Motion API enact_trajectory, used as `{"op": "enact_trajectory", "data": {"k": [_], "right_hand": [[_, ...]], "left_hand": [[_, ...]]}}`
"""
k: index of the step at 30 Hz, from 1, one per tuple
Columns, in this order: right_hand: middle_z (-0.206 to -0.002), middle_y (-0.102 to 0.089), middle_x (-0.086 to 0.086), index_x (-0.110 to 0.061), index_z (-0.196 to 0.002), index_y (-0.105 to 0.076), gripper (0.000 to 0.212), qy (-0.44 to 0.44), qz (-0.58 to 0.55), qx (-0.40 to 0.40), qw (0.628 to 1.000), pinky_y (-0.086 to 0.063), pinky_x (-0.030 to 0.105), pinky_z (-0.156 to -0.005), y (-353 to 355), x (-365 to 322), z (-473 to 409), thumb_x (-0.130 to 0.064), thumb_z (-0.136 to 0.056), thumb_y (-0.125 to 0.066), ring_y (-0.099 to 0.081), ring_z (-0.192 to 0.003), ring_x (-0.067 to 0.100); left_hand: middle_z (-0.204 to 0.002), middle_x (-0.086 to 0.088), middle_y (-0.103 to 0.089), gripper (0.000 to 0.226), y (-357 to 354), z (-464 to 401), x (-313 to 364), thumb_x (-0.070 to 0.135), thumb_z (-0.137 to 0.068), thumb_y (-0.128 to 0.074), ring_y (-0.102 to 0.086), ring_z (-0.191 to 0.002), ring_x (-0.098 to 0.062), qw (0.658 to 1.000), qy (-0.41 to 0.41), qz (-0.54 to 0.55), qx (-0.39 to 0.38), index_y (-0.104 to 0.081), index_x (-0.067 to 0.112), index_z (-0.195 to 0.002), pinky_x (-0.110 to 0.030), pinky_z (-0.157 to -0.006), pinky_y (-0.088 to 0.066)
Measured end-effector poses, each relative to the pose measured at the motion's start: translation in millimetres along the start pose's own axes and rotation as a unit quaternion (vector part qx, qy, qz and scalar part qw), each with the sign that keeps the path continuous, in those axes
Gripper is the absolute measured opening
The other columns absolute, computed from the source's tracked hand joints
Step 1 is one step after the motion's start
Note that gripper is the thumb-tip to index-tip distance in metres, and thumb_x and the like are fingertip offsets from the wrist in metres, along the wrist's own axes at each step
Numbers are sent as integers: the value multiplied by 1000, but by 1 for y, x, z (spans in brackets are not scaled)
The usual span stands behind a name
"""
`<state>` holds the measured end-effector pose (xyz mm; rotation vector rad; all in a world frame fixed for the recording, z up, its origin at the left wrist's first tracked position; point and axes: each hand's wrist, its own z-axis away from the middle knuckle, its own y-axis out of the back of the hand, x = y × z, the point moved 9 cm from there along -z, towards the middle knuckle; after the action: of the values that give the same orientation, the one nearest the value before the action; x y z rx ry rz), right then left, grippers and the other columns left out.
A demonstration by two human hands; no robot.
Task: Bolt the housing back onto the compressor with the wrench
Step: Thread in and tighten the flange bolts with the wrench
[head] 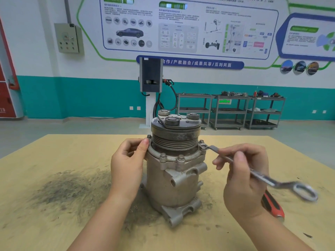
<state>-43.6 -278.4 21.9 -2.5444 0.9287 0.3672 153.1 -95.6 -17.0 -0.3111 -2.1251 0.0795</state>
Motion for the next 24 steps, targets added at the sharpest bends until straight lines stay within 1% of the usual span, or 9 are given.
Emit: {"op": "enact_trajectory", "data": {"k": [2,5,8,11,15,18,20,22,24], "right_hand": [[-82,-62,-2,-39,-92,-58,27,32,36,-36,998,-50,23,-61,-10,-4,8,-14,-88,-50,-63,-64,16],[-85,-64,0,-17,-90,-61,7,134,100,-138,976,-53,23,-70,-28,-16,18,-22,-89,-66,-64,-75,13],[-84,-66,2,-12,-81,-66,26,154,115,-146,970,-52,20,-72,-26,-20,13,-31,-98,-57,-64,-78,12],[-76,-66,-5,-19,-84,-57,27,19,9,-30,999,-51,24,-56,-5,-11,-12,-33,-102,-43,-64,-60,17],[-65,-65,2,-13,-91,-45,25,-216,-69,82,971,-45,21,-45,20,34,-26,-31,-105,-35,-57,-47,18],[-61,-65,5,-12,-99,-44,15,-341,-161,89,922,-45,22,-44,19,63,-24,-24,-105,-36,-56,-46,16],[-63,-66,8,-12,-103,-44,7,-398,-210,73,890,-48,23,-47,15,74,-21,-16,-104,-38,-57,-48,17],[-65,-66,10,-12,-106,-45,6,-431,-239,64,868,-50,24,-50,13,80,-19,-12,-103,-40,-57,-51,18],[-66,-66,11,-11,-105,-45,6,-445,-254,62,857,-51,24,-51,13,82,-19,-10,-102,-40,-58,-52,18]], "left_hand": [[-82,12,-73,11,3,3,1,20,-94,-66,-66,-83,-3,1000,-3,-13,7,-71,24,-85,-14,-74,-50],[-88,5,-73,10,4,4,2,19,-93,-66,-66,-89,-11,1000,2,-17,15,-72,22,-87,-21,-81,-50],[-87,4,-74,11,4,3,3,14,-93,-66,-65,-82,-2,1000,6,-3,19,-73,19,-86,-11,-73,-49],[-80,14,-74,11,3,3,1,13,-93,-66,-64,-74,8,1000,10,13,16,-73,19,-87,-5,-67,-47],[-95,18,-72,8,-2,8,-7,32,-95,-60,-62,-88,11,1000,26,-4,9,-67,29,-98,-4,-72,-45],[-117,24,-59,51,-11,15,-15,66,-79,-51,-53,-105,18,998,59,-16,-35,-54,35,-120,-5,-88,-43],[-135,18,-49,87,-18,20,-22,82,-71,-55,-47,-122,7,993,81,-34,-81,-40,32,-140,-21,-107,-37],[-149,12,-37,117,-23,24,-25,88,-57,-62,-36,-138,-6,987,94,-46,-123,-25,29,-152,-36,-116,-32],[-155,11,-28,137,-27,27,-23,88,-42,-67,-30,-143,-9,983,92,-45,-151,-17,30,-154,-41,-119,-28]]}}
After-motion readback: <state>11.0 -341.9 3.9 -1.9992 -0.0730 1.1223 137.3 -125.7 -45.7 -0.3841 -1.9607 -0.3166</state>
